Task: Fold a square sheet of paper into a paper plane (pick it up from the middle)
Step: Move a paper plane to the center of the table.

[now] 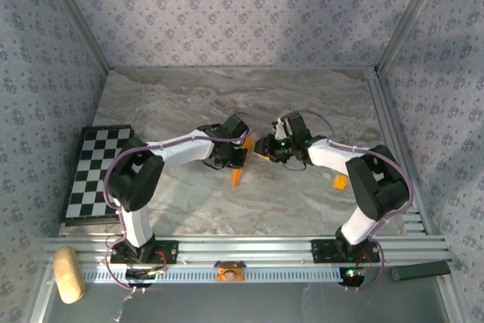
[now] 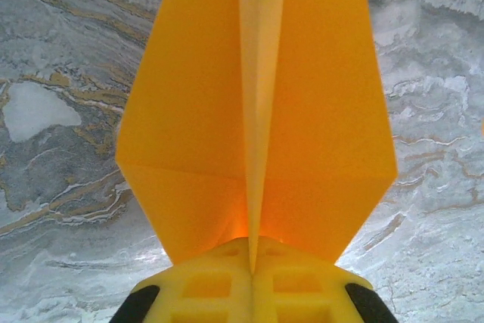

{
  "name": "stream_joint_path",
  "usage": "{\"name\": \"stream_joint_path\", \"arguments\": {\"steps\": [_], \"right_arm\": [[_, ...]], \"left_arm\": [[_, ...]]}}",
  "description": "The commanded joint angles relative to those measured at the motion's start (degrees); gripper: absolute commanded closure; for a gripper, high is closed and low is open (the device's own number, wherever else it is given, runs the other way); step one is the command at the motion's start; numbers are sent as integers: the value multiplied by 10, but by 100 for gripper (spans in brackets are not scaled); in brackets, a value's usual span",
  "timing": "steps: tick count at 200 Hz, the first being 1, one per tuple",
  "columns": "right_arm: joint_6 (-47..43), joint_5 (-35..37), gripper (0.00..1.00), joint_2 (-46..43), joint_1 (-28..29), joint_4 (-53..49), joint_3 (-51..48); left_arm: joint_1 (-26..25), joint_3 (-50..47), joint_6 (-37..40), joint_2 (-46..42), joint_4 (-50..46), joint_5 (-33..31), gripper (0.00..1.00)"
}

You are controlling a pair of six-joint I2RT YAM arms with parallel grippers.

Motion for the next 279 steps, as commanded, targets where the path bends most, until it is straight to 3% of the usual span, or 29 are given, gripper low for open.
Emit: {"name": "stream_joint_path", "arguments": {"steps": [1, 54, 105, 157, 279], "right_arm": [[21, -9, 68, 25, 7, 12, 31], [29, -15, 68, 80, 15, -1, 67], [19, -16, 88, 84, 9, -12, 50], [11, -20, 97, 78, 6, -16, 47], [5, -20, 99, 78, 5, -20, 47]], "left_arm": [[-2, 10, 10, -12, -12, -2, 99], [-2, 10, 10, -9, -9, 3, 98], [-2, 11, 12, -7, -11, -1, 95], [-2, 17, 22, -6, -10, -7, 87], [-3, 19, 64, -6, 0, -38, 73]]}}
